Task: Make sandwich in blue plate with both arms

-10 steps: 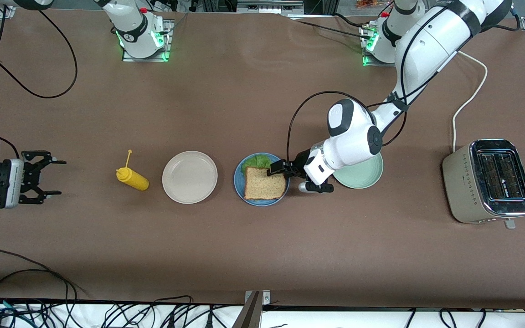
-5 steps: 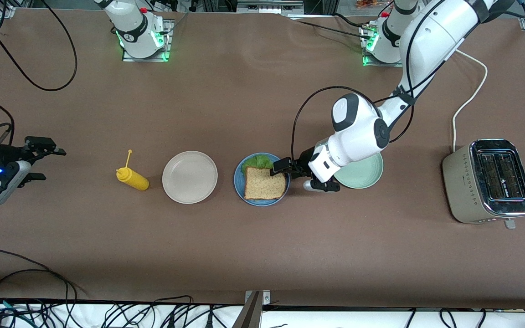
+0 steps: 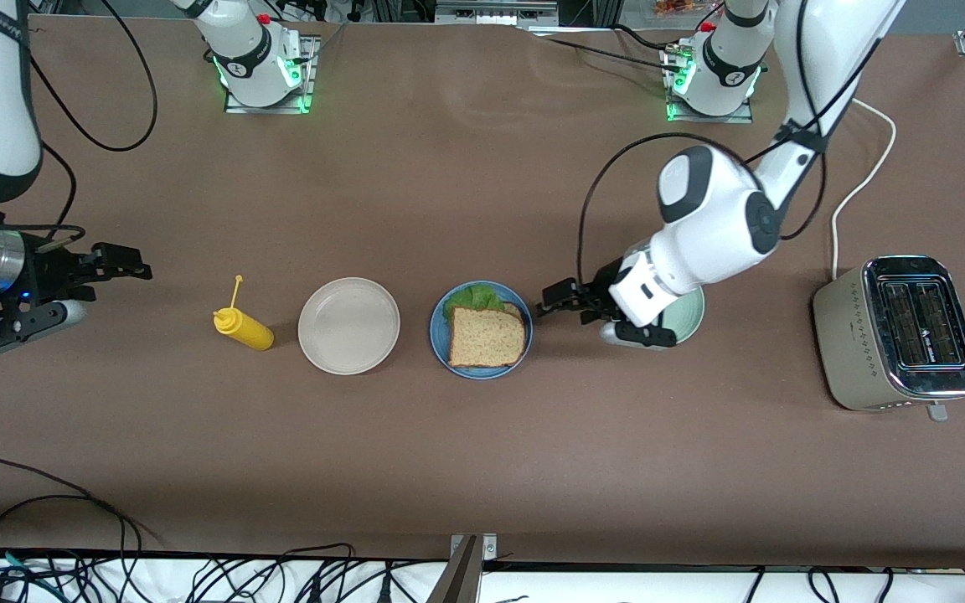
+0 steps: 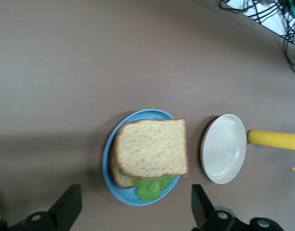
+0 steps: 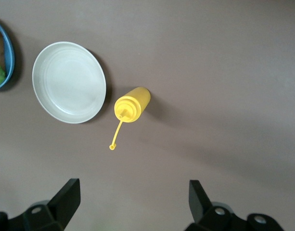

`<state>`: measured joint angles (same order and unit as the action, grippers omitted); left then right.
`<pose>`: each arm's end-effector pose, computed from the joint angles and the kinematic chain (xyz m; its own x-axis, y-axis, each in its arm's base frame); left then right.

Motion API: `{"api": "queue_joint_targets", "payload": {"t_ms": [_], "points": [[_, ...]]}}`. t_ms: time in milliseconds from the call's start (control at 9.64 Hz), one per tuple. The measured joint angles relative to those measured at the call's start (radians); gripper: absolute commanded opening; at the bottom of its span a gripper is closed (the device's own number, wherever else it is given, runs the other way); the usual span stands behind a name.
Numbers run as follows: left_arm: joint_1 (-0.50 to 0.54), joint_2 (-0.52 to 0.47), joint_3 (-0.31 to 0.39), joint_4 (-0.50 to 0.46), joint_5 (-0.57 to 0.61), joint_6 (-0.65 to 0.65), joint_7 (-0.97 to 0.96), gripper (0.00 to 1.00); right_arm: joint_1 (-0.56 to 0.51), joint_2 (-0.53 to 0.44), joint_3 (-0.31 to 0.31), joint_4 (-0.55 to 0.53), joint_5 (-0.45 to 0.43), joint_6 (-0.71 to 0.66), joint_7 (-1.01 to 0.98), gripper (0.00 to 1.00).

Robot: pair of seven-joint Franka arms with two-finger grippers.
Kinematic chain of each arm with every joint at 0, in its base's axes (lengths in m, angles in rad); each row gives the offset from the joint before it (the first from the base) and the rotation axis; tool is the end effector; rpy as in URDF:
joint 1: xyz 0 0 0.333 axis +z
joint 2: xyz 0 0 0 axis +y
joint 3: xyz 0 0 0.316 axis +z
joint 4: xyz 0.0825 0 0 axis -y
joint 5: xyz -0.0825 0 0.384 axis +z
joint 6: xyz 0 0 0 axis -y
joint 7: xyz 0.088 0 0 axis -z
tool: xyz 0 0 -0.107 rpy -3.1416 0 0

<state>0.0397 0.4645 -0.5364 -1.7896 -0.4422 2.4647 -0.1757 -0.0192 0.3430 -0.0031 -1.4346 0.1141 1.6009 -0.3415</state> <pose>0.6090 -0.2876 0.3520 0.9964 0.0814 0.0255 0.0534 -0.8283 0.5577 0.6448 -0.0022 0.4846 0.9424 0.3086 -0.1288 0.2868 -0.9440 -0.1629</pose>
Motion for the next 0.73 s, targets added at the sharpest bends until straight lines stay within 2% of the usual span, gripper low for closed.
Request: {"api": "queue_joint_targets", "payload": {"t_ms": [104, 311, 726], "points": [[0.001, -0.049, 0.045, -0.001, 0.023, -0.085, 0.002, 1.00, 0.013, -0.025, 0.000, -0.032, -0.019, 0.027, 0.075, 1.00], [0.003, -0.142, 0.118, -0.002, 0.155, -0.247, 0.003, 1.00, 0.023, -0.078, 0.000, -0.087, -0.062, 0.055, 0.181, 1.00], [0.003, -0.305, 0.226, -0.002, 0.445, -0.468, 0.024, 1.00, 0.034, -0.188, -0.012, -0.121, -0.080, 0.016, 0.210, 1.00]]}}
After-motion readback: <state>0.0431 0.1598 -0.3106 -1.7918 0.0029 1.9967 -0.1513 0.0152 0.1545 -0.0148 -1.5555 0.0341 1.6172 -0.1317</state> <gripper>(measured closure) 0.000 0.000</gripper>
